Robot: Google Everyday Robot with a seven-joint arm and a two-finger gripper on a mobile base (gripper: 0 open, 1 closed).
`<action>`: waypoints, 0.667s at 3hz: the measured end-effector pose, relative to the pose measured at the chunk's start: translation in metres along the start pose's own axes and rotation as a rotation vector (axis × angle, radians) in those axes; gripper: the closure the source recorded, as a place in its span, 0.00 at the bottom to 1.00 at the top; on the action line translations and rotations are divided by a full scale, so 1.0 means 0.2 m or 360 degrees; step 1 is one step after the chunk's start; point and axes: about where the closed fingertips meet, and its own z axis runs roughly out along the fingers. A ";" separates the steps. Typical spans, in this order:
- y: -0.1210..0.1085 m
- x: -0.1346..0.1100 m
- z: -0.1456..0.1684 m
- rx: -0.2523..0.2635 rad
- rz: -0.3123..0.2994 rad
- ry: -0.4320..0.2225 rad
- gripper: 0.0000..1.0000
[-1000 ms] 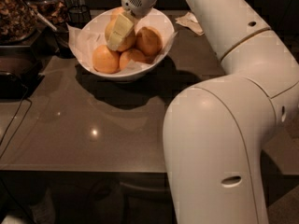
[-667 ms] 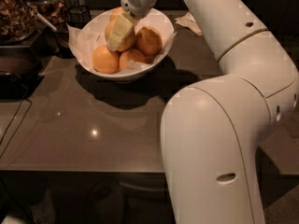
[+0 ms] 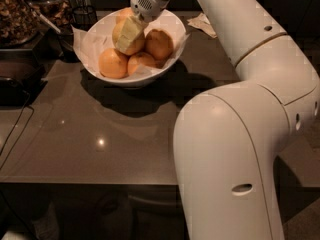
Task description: Pick orange from white bowl
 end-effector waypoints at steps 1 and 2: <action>0.00 0.00 0.00 -0.0008 0.0003 -0.0013 0.84; 0.00 0.00 0.00 -0.0009 0.0003 -0.0014 1.00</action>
Offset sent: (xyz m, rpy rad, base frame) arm 0.0004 -0.0002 0.0008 0.0098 0.0023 0.0011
